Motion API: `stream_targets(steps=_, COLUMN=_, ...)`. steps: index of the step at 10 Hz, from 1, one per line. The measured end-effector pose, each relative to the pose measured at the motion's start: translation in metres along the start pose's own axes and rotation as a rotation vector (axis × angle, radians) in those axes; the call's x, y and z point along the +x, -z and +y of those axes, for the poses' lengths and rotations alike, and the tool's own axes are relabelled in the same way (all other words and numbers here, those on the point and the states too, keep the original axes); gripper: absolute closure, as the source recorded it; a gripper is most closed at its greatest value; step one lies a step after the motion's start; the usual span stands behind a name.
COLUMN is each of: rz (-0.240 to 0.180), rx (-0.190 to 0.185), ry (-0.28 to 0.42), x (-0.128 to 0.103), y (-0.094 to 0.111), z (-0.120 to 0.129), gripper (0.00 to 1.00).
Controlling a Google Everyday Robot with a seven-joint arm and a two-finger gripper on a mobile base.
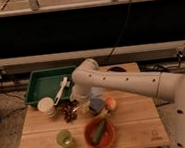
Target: Place grapes in paper cup
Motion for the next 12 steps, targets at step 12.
stream_targets(steps=12, rz=-0.011, rx=0.017, ry=0.055, x=0.025, y=-0.006, z=-0.006, gripper=0.35)
